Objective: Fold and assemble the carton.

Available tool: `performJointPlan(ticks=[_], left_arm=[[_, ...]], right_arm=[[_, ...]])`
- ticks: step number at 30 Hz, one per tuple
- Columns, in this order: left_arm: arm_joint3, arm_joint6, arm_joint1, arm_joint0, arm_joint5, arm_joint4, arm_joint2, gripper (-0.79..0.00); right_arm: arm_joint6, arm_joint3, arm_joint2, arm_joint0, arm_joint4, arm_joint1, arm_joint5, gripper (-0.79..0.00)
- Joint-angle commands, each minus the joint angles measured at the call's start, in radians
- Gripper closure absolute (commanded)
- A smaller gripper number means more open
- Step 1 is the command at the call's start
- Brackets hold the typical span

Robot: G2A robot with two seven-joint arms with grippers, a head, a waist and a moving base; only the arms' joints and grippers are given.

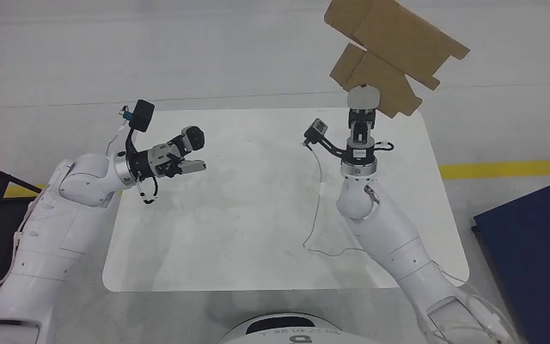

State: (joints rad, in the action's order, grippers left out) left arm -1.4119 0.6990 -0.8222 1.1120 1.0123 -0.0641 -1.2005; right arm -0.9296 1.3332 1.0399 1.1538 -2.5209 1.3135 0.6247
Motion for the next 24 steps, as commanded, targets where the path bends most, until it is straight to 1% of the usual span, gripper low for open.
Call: performJointPlan(ticks=[1, 4, 6, 8, 10, 11, 13, 14, 16, 18, 20, 22, 24], left_arm=[[0.0, 0.0, 0.0, 0.0, 0.0, 0.0, 0.0, -0.785], [0.0, 0.0, 0.0, 0.0, 0.0, 0.0, 0.0, -0.785], [0.0, 0.0, 0.0, 0.0, 0.0, 0.0, 0.0, -0.785], [0.0, 0.0, 0.0, 0.0, 0.0, 0.0, 0.0, -0.785], [0.0, 0.0, 0.0, 0.0, 0.0, 0.0, 0.0, -0.785], [0.0, 0.0, 0.0, 0.0, 0.0, 0.0, 0.0, -0.785], [0.0, 0.0, 0.0, 0.0, 0.0, 0.0, 0.0, -0.785], [0.0, 0.0, 0.0, 0.0, 0.0, 0.0, 0.0, -0.785], [0.0, 0.0, 0.0, 0.0, 0.0, 0.0, 0.0, -0.785], [0.0, 0.0, 0.0, 0.0, 0.0, 0.0, 0.0, -0.785], [0.0, 0.0, 0.0, 0.0, 0.0, 0.0, 0.0, -0.785], [0.0, 0.0, 0.0, 0.0, 0.0, 0.0, 0.0, -0.785], [0.0, 0.0, 0.0, 0.0, 0.0, 0.0, 0.0, -0.785]], right_arm=[[-0.015, -0.001, 0.018, 0.002, 0.084, -0.001, -0.021, 0.0], [-0.074, -0.006, 0.049, 0.004, 0.324, -0.007, -0.132, 0.0], [-0.116, -0.02, 0.067, 0.001, 0.547, -0.015, -0.236, 0.0], [-0.141, -0.039, 0.088, -0.006, 0.75, -0.024, -0.364, 0.0], [-0.157, -0.049, 0.109, -0.022, 1.005, -0.037, -0.521, 0.0], [-0.16, -0.05, 0.119, -0.024, 1.096, -0.041, -0.588, 0.0], [-0.123, -0.047, 0.144, -0.034, 1.296, -0.052, -0.729, 0.0], [-0.095, -0.038, 0.156, -0.033, 1.378, -0.056, -0.803, 0.0], [-0.062, -0.012, 0.172, -0.028, 1.508, -0.061, -0.917, 0.0], [-0.022, 0.005, 0.199, -0.027, 1.713, -0.07, -1.078, 0.0], [0.002, 0.048, 0.213, -0.008, 1.815, -0.072, -1.211, 0.0], [0.035, 0.077, 0.234, 0.007, 1.957, -0.076, -1.328, 0.0], [0.111, 0.099, 0.264, 0.023, 2.126, -0.078, -1.418, 0.0]])
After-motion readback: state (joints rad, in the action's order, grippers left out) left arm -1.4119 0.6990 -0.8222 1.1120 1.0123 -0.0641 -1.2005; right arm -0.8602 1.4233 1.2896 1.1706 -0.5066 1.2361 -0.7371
